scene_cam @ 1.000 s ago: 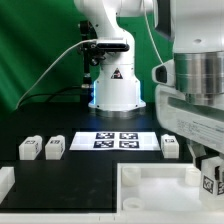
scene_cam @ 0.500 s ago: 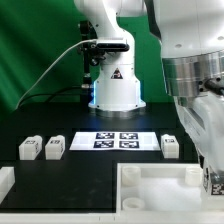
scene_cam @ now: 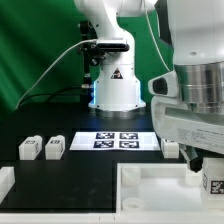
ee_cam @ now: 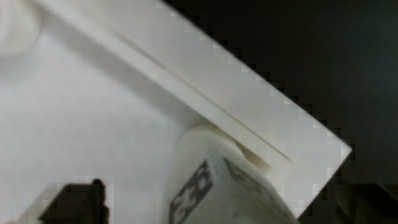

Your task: Assemble one leg

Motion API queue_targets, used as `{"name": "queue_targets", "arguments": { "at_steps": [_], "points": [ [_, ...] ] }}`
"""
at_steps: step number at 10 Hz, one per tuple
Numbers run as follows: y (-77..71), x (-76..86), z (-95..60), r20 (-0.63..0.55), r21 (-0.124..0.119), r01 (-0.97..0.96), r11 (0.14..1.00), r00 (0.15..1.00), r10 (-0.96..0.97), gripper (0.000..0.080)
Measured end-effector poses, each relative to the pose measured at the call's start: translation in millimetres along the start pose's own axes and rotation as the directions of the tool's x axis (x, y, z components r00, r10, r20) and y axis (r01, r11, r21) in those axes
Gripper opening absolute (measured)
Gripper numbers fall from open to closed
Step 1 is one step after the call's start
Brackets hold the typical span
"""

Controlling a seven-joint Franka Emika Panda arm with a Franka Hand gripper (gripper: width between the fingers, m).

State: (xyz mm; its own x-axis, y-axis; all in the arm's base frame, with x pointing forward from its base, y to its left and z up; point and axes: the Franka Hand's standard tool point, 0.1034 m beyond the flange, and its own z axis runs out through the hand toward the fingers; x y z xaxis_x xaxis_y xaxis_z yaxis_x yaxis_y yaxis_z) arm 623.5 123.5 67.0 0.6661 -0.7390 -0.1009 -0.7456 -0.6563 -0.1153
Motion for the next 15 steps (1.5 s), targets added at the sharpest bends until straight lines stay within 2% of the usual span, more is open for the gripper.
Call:
{"name": "queue_targets", "arguments": {
  "at_steps": [1, 2, 3, 4, 5, 6, 7, 8, 9, 10, 12, 13, 14, 15],
  "points": [
    [0.0, 0.1, 0.0, -0.001, -0.001, 0.055, 0.998, 0.998, -0.055, 0.0646],
    [0.5, 0.7, -0.2, -0.006, -0.01, 0.202, 0.979, 0.979, -0.202, 0.0649],
    [-1.8, 0.8, -2.1, -0.026, -0.063, 0.415, 0.908, 0.908, -0.417, 0.0649],
    [-6.9, 0.5, -4.8, -0.031, -0.087, 0.559, 0.825, 0.826, -0.563, 0.0649],
    [-7.8, 6.1, -8.0, -0.026, -0.089, 0.691, 0.717, 0.718, -0.695, 0.0649],
    [-6.7, 6.5, -7.4, -0.029, -0.086, 0.66, 0.746, 0.747, -0.664, 0.0649],
    [-6.9, 6.2, -7.3, -0.028, -0.086, 0.662, 0.744, 0.745, -0.666, 0.0525],
    [-7.1, 5.8, -7.2, -0.032, -0.081, 0.625, 0.777, 0.777, -0.629, 0.0525],
    [-7.3, 5.5, -7.2, -0.038, -0.078, 0.558, 0.826, 0.827, -0.562, 0.0387],
    [-5.1, 7.8, -6.9, -0.044, -0.078, 0.482, 0.873, 0.873, -0.486, 0.0296],
    [-4.6, 8.6, -6.2, -0.065, -0.067, 0.176, 0.982, 0.981, -0.18, 0.0296],
    [-4.2, 7.4, -5.5, -0.071, -0.067, 0.027, 0.997, 0.997, -0.031, 0.0294],
    [-3.8, 8.9, -4.9, -0.072, -0.036, -0.157, 0.987, 0.985, 0.154, 0.0294],
    [-1.8, 10.1, -5.1, -0.05, 0.011, -0.394, 0.919, 0.918, 0.394, 0.0294]
  ]
}}
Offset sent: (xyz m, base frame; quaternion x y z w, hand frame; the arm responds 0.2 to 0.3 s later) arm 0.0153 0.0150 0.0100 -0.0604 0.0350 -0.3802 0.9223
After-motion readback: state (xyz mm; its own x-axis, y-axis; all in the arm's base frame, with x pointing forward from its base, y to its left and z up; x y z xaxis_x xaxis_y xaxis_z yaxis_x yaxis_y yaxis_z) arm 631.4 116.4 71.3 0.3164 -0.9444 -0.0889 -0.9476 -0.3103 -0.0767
